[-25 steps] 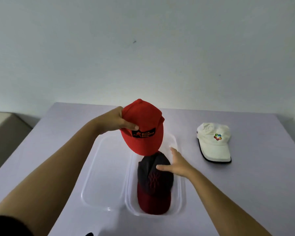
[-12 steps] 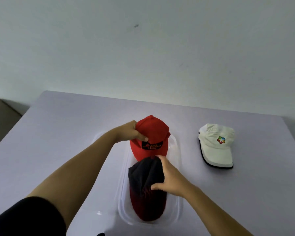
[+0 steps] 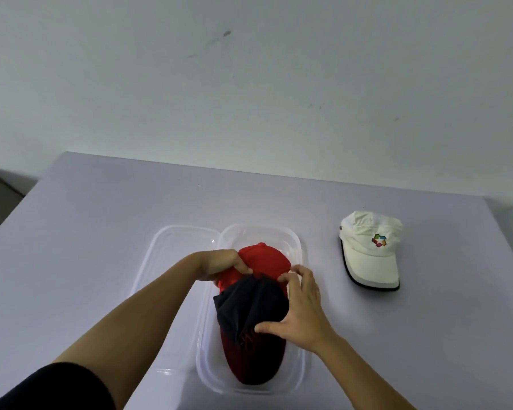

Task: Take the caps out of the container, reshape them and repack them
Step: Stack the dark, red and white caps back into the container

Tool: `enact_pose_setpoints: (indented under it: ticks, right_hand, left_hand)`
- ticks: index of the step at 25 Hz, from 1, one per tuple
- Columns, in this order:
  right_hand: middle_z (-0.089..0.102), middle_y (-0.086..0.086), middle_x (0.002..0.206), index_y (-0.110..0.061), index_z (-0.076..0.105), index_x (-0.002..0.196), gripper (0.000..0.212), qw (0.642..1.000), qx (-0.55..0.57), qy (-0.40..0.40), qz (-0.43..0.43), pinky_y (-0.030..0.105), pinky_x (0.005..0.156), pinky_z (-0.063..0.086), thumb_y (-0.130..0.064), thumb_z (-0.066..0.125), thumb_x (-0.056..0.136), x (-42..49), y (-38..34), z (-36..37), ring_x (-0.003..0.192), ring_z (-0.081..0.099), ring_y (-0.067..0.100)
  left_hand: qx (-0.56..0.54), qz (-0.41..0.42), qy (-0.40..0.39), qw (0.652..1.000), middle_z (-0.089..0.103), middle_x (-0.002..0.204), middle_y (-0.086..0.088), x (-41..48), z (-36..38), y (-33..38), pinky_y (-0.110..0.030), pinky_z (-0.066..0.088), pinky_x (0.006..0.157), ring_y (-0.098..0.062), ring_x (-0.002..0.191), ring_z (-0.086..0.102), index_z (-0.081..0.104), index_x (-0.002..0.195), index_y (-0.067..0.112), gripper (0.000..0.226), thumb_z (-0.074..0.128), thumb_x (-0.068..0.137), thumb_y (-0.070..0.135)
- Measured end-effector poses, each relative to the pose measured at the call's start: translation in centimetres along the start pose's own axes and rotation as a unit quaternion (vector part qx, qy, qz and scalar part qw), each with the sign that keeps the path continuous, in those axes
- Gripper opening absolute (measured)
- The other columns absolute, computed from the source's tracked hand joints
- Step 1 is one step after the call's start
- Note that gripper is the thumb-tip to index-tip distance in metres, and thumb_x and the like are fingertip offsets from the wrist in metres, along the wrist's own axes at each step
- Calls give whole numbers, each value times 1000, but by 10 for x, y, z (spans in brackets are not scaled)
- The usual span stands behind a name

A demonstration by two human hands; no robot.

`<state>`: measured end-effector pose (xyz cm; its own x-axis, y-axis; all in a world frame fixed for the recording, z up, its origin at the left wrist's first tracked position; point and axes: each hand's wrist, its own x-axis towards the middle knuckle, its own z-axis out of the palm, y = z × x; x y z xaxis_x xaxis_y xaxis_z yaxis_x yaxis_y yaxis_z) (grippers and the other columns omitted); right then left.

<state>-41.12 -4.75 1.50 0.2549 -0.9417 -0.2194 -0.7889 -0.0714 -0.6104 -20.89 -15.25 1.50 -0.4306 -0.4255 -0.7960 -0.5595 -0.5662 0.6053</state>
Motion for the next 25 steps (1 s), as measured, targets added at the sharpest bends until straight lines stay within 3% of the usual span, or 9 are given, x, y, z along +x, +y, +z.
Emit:
enact_pose_setpoints:
  ticks: [3, 6, 10, 12, 14, 17, 20, 23, 25]
  right_hand:
    - [6, -2, 153, -23, 11, 137, 126, 999, -15, -31, 30, 46, 117, -11, -82, 65, 41, 7, 2, 1, 143, 6, 13]
    - [19, 1, 152, -21, -2, 144, 141, 995, -82, -18, 58, 54, 110, -19, -90, 55, 35, 16, 6, 2, 143, 14, 19]
    - [19, 4, 155, -19, -9, 148, 139, 984, -145, -34, 102, 67, 104, -14, -96, 38, 42, 20, 12, 4, 144, 11, 23]
    - [18, 4, 155, -16, -7, 149, 134, 980, -161, -32, 110, 70, 103, -13, -97, 30, 48, 21, 14, 7, 144, 10, 23]
    - [18, 5, 156, -13, -5, 149, 130, 979, -174, -17, 106, 70, 101, -15, -96, 25, 53, 20, 17, 13, 144, 10, 22]
    - [29, 8, 153, -8, 6, 149, 123, 979, -185, 7, 86, 72, 100, -11, -94, 19, 62, 14, 22, 29, 143, 22, 24]
    - [47, 10, 143, -6, 28, 144, 113, 975, -205, 38, 72, 76, 98, 5, -90, 19, 69, 14, 32, 41, 134, 40, 27]
    - [21, 5, 156, -14, 9, 149, 111, 981, -179, 38, 58, 71, 102, -11, -89, 11, 67, 13, 36, 40, 145, 11, 22]
    - [13, -1, 158, -24, 5, 149, 106, 986, -152, 41, 48, 66, 103, -18, -88, 7, 65, 13, 37, 37, 145, -2, 18]
  left_hand:
    - [-18, -8, -8, 1000, 72, 91, -6, -5, -1, 3, -29, 55, 65, -20, 76, 70, 67, 100, 10, 30, 59, 74, 22]
    - [-9, -10, -8, 1000, 71, 91, -7, -6, 4, 3, -30, 53, 66, -21, 77, 69, 66, 98, 11, 27, 56, 76, 21]
    - [-72, -2, 52, 996, 67, 106, -6, 0, 13, -11, -33, 52, 76, -22, 93, 65, 57, 119, 11, 32, 51, 90, 23]
    - [-98, 43, 137, 985, 58, 119, -1, -3, 19, -15, -31, 49, 84, -18, 107, 58, 47, 126, 20, 39, 49, 94, 41]
    - [-45, 92, 196, 975, 48, 131, 3, -8, 28, -23, -29, 41, 95, -15, 119, 48, 39, 135, 24, 53, 43, 93, 55]
    - [43, 158, 214, 963, 28, 153, 0, -8, 43, -39, -32, 27, 112, -17, 139, 30, 16, 150, 22, 77, 49, 87, 48]
    - [74, 171, 218, 958, 16, 158, -4, -4, 47, -45, -26, 21, 109, -19, 143, 20, 3, 152, 21, 88, 50, 79, 33]
    - [137, 185, 238, 943, 19, 156, -1, 1, 42, -47, -25, 24, 110, -17, 142, 24, 2, 152, 21, 87, 60, 88, 33]
    - [159, 213, 238, 934, 27, 151, 3, 2, 39, -51, -26, 29, 111, -13, 136, 33, 13, 150, 27, 80, 62, 87, 39]
